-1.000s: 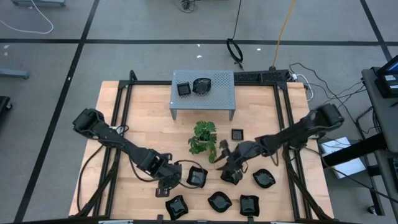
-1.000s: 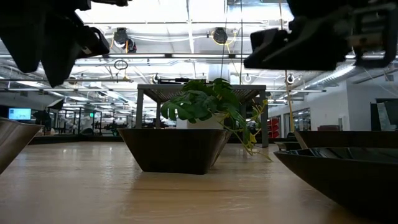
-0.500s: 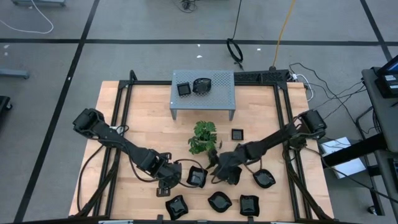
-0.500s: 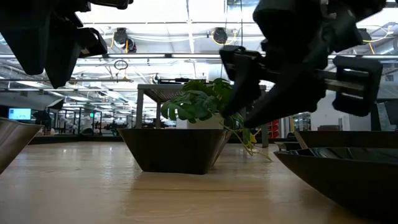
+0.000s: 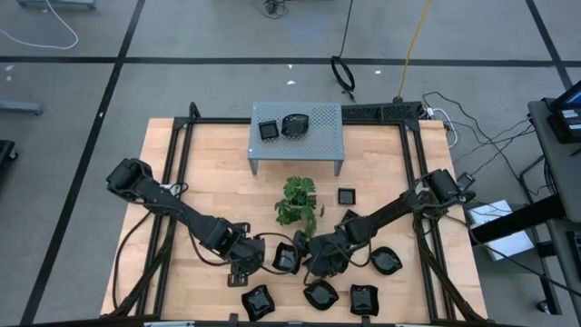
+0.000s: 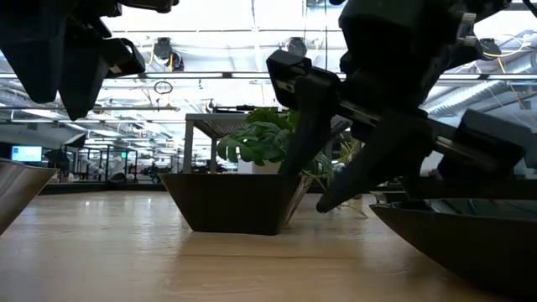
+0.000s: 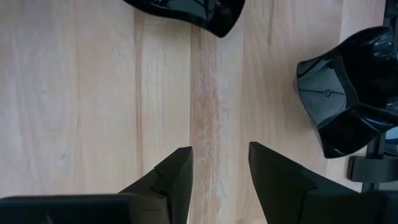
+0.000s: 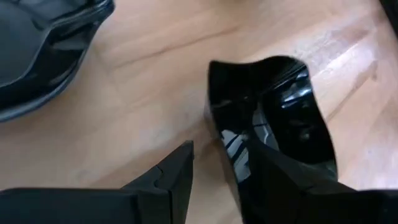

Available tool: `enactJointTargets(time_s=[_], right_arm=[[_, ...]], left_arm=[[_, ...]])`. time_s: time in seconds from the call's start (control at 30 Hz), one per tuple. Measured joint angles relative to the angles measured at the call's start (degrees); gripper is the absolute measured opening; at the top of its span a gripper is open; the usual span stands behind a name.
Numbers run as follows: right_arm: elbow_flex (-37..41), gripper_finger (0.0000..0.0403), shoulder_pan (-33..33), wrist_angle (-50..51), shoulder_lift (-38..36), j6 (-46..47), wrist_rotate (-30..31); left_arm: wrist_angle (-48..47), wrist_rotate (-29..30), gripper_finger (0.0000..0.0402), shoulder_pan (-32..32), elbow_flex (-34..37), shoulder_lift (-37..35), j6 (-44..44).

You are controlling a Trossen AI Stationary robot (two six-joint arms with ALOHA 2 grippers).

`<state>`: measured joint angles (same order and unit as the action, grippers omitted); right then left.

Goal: Pick & Place Mini shaped plates
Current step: Put the black distorted square shaped plate on the shelf

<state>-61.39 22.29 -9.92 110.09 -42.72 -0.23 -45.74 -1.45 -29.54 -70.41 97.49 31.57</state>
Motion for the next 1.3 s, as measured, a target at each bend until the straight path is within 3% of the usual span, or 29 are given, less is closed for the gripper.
enactJointTargets(time_s=[0.17,0.43,0.67,1.0,1.17,1.3], right_arm=[[-0.2,0.0114,0.0,-0.8,0.6,0.0,0.0],[-0.2,0.0009,0.0,-1.6,0.5,0.0,0.1],[-0.2,0.0002,0.0,-0.1,-1.4,3.8,0.2],[-0.2,0.0001,-1.0,12.2,-17.7,14.6,1.0],[-0.2,0.0001,-3.4,19.9,-28.3,15.0,10.1],[-0.2,0.0,-9.0,22.4,-34.7,13.7,17.2]], left_arm=[[-0.4,0.0,0.0159,0.0,0.0,0.0,0.1],[-0.7,0.0,0.0159,0.0,0.0,0.0,-2.0],[-0.6,0.6,0.0159,0.0,0.0,0.0,-2.8],[1.8,3.9,0.0159,0.7,0.0,0.0,-2.6],[5.8,4.5,0.0159,0.9,0.0,0.0,-7.0],[9.9,4.6,0.0159,1.2,0.0,0.0,-8.4]])
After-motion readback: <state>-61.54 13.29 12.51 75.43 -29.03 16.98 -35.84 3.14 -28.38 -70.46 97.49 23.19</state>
